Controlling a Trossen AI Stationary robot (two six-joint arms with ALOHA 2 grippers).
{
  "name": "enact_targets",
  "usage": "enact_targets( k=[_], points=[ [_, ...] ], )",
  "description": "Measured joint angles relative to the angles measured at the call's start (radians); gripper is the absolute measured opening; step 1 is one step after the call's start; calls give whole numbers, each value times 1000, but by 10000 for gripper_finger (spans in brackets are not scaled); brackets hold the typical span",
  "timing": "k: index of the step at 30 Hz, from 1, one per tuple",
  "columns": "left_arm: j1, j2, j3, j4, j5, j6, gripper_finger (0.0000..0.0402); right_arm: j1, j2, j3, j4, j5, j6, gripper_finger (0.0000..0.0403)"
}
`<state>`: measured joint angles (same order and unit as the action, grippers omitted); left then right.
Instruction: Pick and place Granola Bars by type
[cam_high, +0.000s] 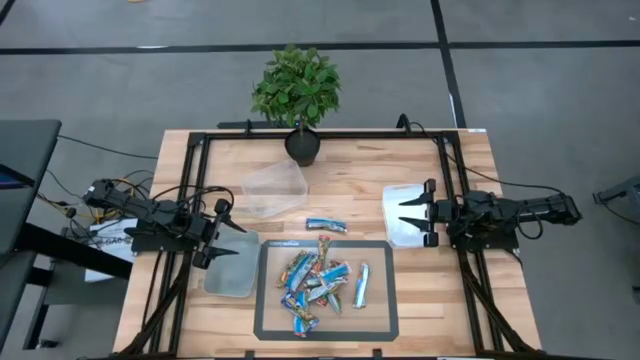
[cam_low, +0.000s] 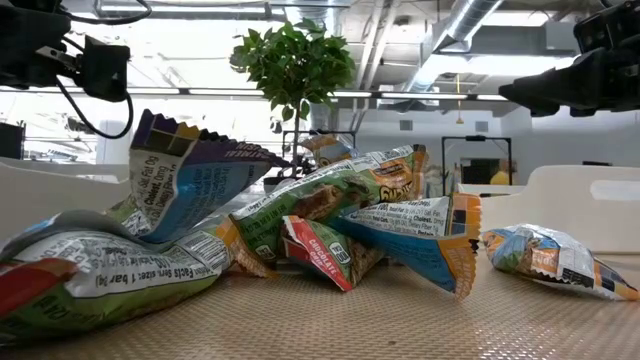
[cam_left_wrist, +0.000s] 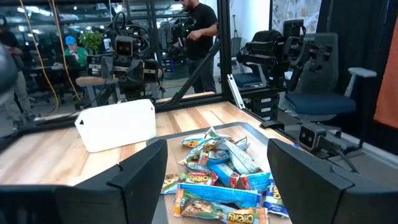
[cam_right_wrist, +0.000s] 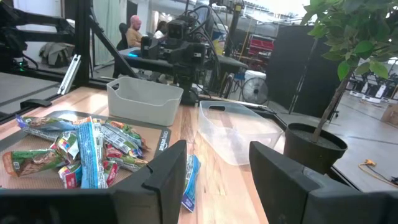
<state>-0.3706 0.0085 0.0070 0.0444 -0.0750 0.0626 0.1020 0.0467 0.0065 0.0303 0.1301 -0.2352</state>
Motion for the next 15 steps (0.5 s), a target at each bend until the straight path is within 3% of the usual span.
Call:
enact_targets(
  k=[3, 7, 15],
  points=[
    [1, 23, 2, -1, -7, -80, 270, 0, 0, 0, 0, 0, 0, 171],
    [13, 141, 38, -52, -105, -116, 270, 0, 0, 0, 0, 0, 0, 171],
    [35, 599, 249, -38, -270, -73, 270, 0, 0, 0, 0, 0, 0, 171]
  ],
)
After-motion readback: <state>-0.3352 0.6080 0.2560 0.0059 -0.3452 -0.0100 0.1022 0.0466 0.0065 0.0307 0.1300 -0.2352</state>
